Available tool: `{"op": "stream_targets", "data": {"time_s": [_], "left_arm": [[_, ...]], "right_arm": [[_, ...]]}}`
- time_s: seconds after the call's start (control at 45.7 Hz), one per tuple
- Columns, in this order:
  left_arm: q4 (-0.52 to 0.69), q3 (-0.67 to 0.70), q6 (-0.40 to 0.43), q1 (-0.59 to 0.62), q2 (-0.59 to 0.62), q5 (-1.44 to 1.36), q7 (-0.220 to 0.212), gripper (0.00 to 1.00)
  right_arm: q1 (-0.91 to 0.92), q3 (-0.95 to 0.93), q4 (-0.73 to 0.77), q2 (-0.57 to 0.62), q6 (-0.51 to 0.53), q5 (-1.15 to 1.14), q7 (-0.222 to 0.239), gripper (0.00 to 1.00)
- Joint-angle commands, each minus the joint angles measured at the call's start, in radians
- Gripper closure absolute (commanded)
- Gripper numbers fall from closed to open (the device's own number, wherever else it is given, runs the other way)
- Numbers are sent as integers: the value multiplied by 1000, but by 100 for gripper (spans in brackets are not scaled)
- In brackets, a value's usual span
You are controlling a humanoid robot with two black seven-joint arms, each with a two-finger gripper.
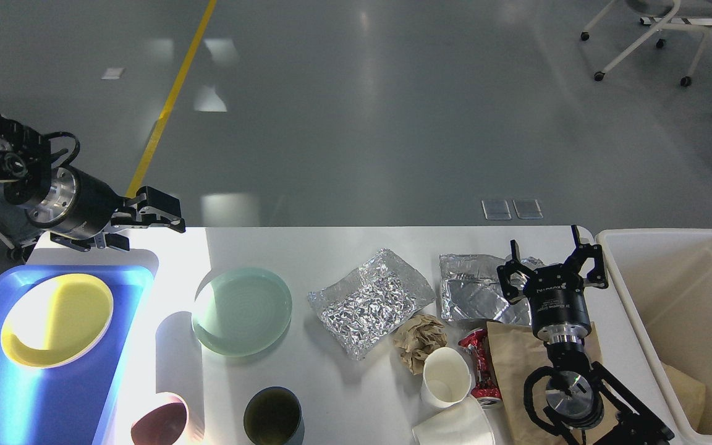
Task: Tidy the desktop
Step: 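Move the left gripper down toward the pink cup beside the tray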
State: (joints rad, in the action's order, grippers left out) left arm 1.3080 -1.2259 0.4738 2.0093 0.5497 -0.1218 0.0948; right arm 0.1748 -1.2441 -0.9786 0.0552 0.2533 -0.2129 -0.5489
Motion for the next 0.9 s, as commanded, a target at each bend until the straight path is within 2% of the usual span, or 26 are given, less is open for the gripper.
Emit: {"op": "stream_targets", "data": {"time_s": [0.0,0.088,0.131,0.175,0.285,0.372,0.504,0.569,0.744,0.788,0.876], "left_arm": [[53,-7,2,89,-80,2,0,3],[74,-9,-9,127,-135,24,-7,3],[85,-21,-9,156,-163,63,-33,3],[103,-43,-8,201,-197,135,-84,3],[186,-112,-4,307,-312,336,-243,3],[240,-126,0,402,-362,441,-306,3],[316,-129,2,496,-404,510,-314,3],[368,-124,29,542,-412,536,-314,3],[410,-129,279,654,-413,542,-313,3],[412,-138,319,669,-418,544,-311,3],[413,-156,347,681,-435,542,-305,3]], "right_arm": [[0,0,0,0,0,0,0,0],[0,0,0,0,0,1,0,0],[0,0,0,0,0,0,0,0],[0,0,0,0,0,0,0,0],[0,0,0,0,0,1,0,0],[0,0,0,0,0,1,0,0],[0,0,0,0,0,0,0,0],[0,0,0,0,0,0,0,0],[0,0,0,0,0,0,0,0],[0,0,0,0,0,0,0,0],[0,0,0,0,0,0,0,0]]}}
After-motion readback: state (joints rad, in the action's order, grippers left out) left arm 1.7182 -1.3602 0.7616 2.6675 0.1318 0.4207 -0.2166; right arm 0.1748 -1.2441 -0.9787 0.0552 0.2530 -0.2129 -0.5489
